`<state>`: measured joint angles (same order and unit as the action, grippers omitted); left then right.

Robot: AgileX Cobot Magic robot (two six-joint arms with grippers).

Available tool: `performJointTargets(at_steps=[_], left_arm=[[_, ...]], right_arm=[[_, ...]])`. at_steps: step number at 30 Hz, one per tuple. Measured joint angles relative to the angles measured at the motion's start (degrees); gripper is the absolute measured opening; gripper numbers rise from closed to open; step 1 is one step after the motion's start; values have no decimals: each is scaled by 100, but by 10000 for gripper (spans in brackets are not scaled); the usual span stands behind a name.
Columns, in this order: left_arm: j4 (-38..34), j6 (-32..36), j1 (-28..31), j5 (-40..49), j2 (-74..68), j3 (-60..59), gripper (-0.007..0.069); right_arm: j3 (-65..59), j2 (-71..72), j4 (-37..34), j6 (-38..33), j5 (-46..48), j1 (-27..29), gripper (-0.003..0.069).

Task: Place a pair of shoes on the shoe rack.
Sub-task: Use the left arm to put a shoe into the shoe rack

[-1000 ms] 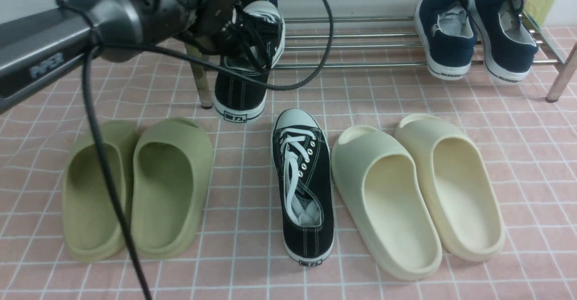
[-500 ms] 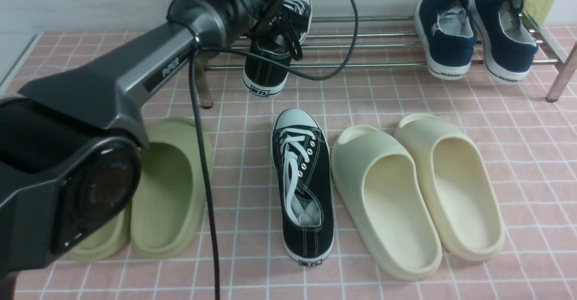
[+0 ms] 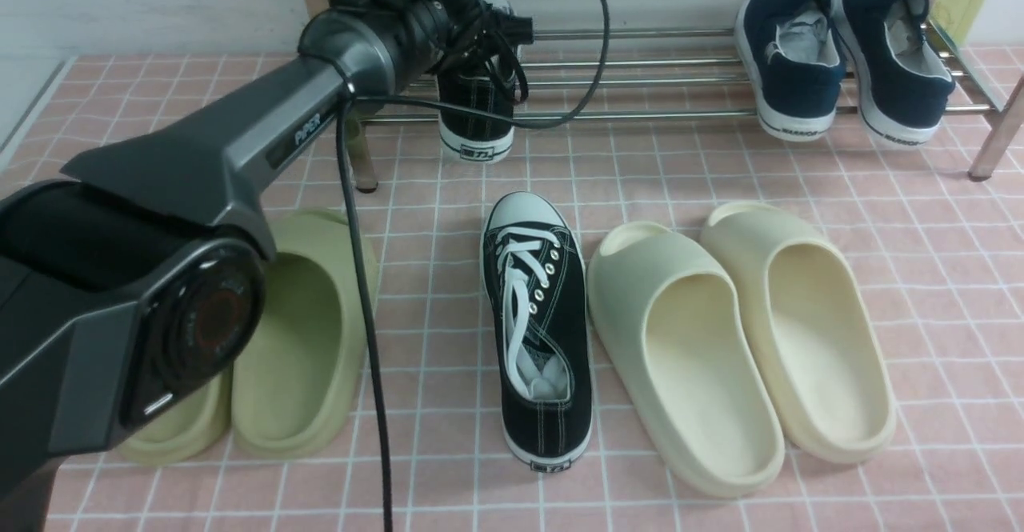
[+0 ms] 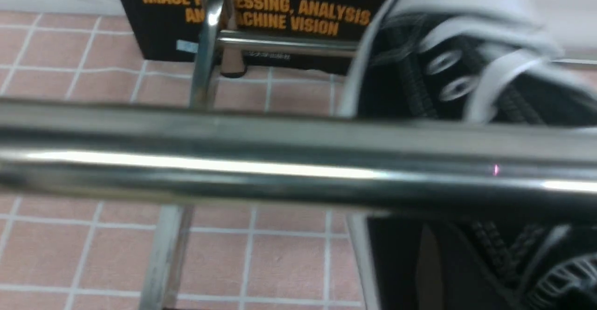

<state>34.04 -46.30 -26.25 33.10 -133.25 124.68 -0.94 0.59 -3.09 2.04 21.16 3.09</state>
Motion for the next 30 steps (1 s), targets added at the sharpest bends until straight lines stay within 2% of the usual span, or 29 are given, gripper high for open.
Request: performJointTargets(at_steps=[2, 5, 8, 11, 13, 14, 15, 16, 18, 19, 21, 25, 30], left_arm=[[-84, -47, 0, -16, 11, 11, 250], [-210, 66, 0, 262, 69, 44, 337], [-421, 696, -20, 862, 265, 115, 347], [-755, 1585, -91, 1331, 602, 137, 300], [-1105, 2156, -126, 1656, 894, 187, 243], [-1148, 2208, -126, 1685, 924, 187, 243], [-1565, 2615, -139, 1999, 1145, 223, 177], [-1614, 2656, -139, 2036, 1163, 223, 177], [-2088, 3014, -139, 2374, 1264, 230, 112], [-2613, 3342, -133, 2717, 1248, 225, 65], [-3110, 3684, -133, 3026, 1142, 171, 25], [-3665, 4145, -139, 3401, 790, 93, 2], [-3521, 4063, -139, 3177, 323, 63, 2]], right_arm=[[0, 0, 0, 0, 0, 0, 239], [0, 0, 0, 0, 0, 0, 239], [0, 0, -5, 0, 0, 0, 239], [0, 0, -5, 0, 0, 0, 239], [0, 0, -5, 0, 0, 0, 239], [0, 0, -5, 0, 0, 0, 239], [0, 0, 0, 0, 0, 0, 239], [0, 0, 0, 0, 0, 0, 239], [0, 0, 0, 0, 0, 0, 239], [0, 0, 0, 0, 0, 0, 239], [0, 0, 0, 0, 0, 0, 239], [0, 0, 0, 0, 0, 0, 239], [0, 0, 0, 5, 0, 0, 239]])
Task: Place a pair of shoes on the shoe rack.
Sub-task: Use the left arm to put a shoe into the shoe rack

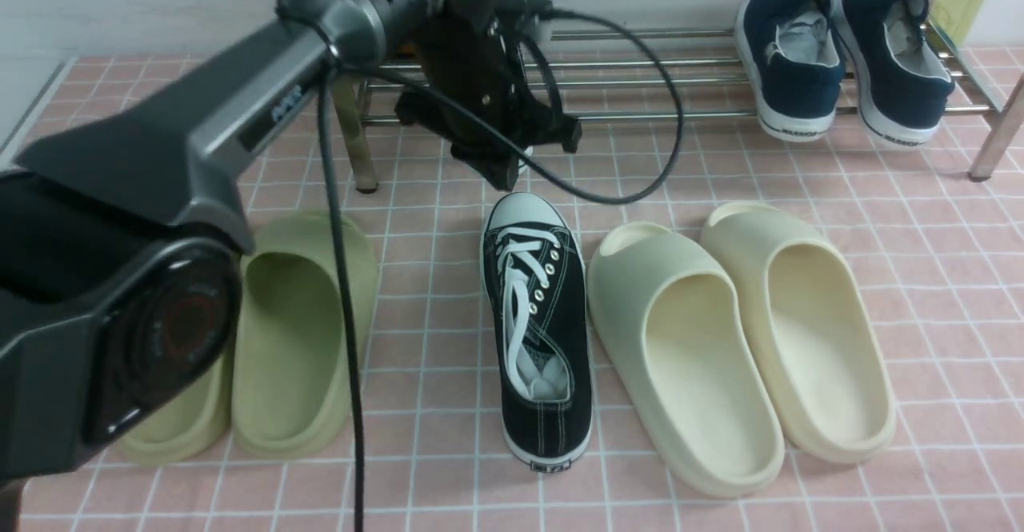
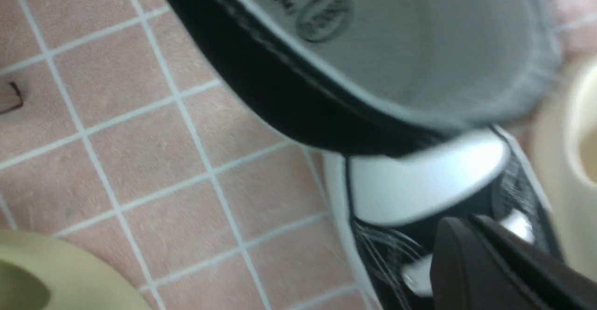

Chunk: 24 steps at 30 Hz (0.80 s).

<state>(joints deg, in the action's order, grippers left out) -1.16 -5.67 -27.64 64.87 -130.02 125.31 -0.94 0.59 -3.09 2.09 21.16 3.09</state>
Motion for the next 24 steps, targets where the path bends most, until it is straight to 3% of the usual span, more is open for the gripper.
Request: performJointTargets(at_steps=[10, 16, 24], left_arm=[[914, -1199, -19, -365, -122, -2, 2], [1461, -1412, -14, -464, -122, -7, 2], [1504, -1404, -14, -523, -122, -7, 5]], right_arm=[[0, 0, 0, 0, 0, 0, 239], [0, 0, 0, 0, 0, 0, 239], [0, 0, 0, 0, 0, 0, 239]])
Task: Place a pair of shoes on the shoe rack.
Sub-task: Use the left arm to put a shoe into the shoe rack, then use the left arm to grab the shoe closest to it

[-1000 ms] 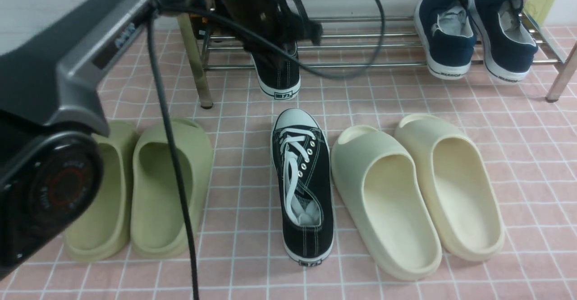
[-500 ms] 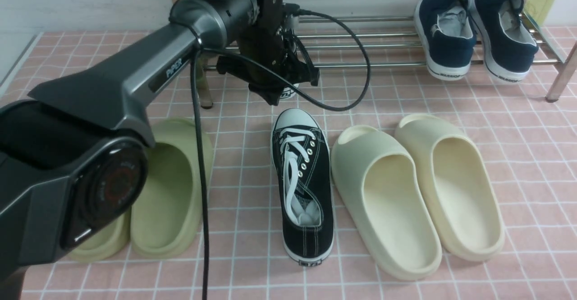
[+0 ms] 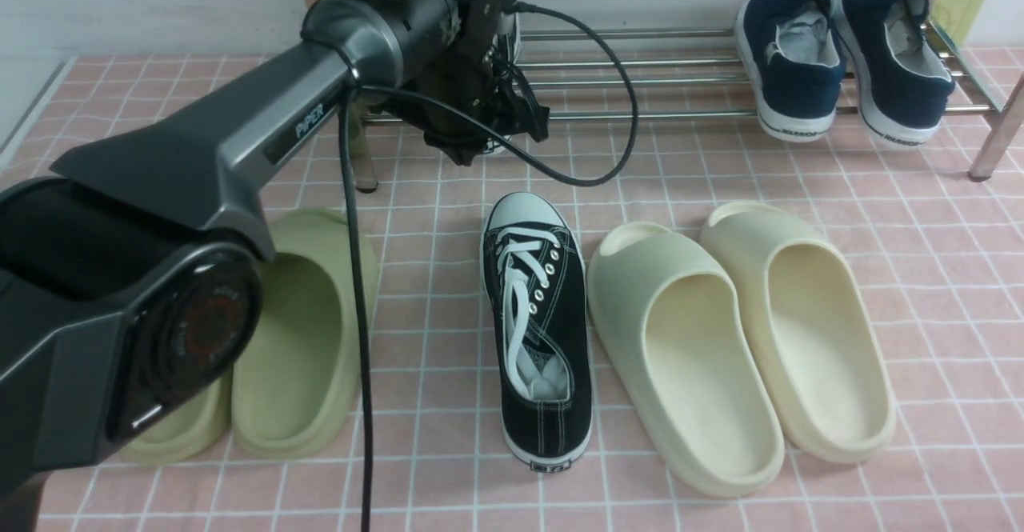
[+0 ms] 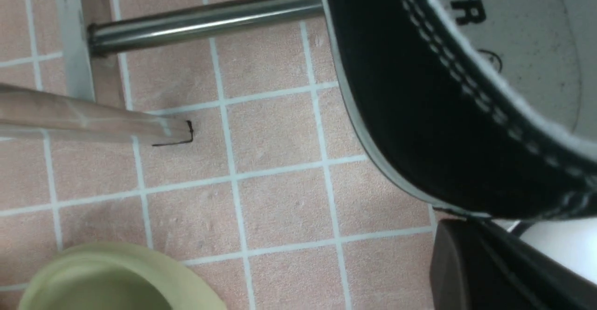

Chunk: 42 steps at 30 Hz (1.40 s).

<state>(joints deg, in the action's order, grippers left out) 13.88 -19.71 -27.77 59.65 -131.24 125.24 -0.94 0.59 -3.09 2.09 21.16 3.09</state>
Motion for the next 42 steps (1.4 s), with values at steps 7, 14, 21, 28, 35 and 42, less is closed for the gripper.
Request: performJointTargets(at_steps=[7, 14, 21, 28, 35, 42], left_arm=[[14, 364, 5, 747, 474, 0, 6], [-363, 933, 11, 1106, 1759, -131, 11], [-1522, 1039, -180, -130, 3088, -2609, 17], [-1663, 1012, -710, -2087, 3693, -5191, 30], [-1788, 1012, -826, -2335, 3402, -5484, 224], [-2165, 1012, -826, -2764, 2909, -5484, 527]], right_arm=[[0, 0, 0, 0, 0, 0, 239], [0, 0, -5, 0, 0, 0, 239], [0, 0, -5, 0, 0, 0, 239], [0, 0, -5, 0, 0, 0, 239], [0, 0, -5, 0, 0, 0, 239], [0, 0, -5, 0, 0, 0, 239]])
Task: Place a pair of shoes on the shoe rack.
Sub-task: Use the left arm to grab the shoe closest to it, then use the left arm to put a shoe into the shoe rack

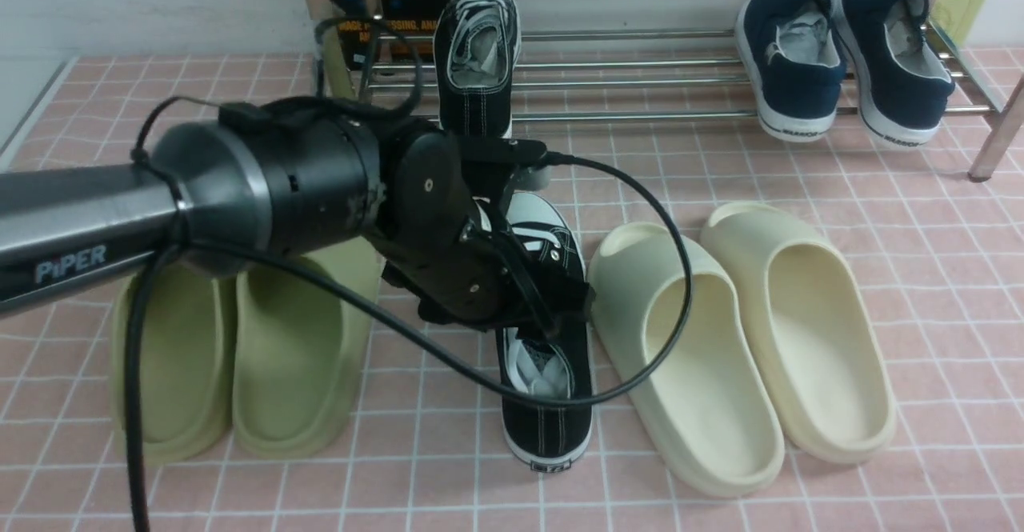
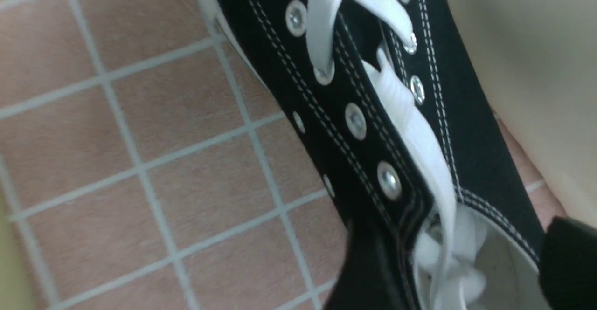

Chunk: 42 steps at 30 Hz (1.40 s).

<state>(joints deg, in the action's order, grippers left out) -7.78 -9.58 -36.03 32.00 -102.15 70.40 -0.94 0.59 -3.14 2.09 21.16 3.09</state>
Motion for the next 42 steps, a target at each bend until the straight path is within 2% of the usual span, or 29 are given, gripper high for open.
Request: performJointTargets(at_steps=[3, 6, 7, 8, 9, 10, 11, 12, 20, 27, 34, 37, 42], left_arm=[[-62, 0, 0, -258, -271, 0, 527], [-74, -90, 0, -451, -446, 0, 454], [-76, -270, 0, -523, -525, 17, 342], [-48, -333, 5, -533, -557, 36, 281], [-48, -351, 5, -533, -557, 36, 265], [-16, -512, 18, -492, -581, 93, 159], [6, -589, 18, -390, -581, 151, 90], [34, -636, 18, -310, -581, 198, 71], [551, -627, 18, 897, -308, 1048, 64], [809, -627, 30, 1017, -381, 2186, 64], [778, -627, 274, 1094, -1411, 3707, 64], [834, -627, 441, 1398, -2215, 4846, 64], [846, -627, 587, 1604, -3012, 6056, 64]], right_arm=[[0, 0, 0, 0, 0, 0, 239], [0, 0, 0, 0, 0, 0, 239], [0, 0, 0, 0, 0, 0, 239], [0, 0, 0, 0, 0, 0, 239], [0, 0, 0, 0, 0, 0, 239], [0, 0, 0, 0, 0, 0, 239], [0, 0, 0, 0, 0, 0, 239], [0, 0, 0, 0, 0, 0, 239], [0, 0, 0, 0, 0, 0, 239], [0, 0, 0, 0, 0, 0, 239], [0, 0, 5, 0, 0, 0, 239], [0, 0, 5, 0, 0, 0, 239], [0, 0, 5, 0, 0, 0, 239]])
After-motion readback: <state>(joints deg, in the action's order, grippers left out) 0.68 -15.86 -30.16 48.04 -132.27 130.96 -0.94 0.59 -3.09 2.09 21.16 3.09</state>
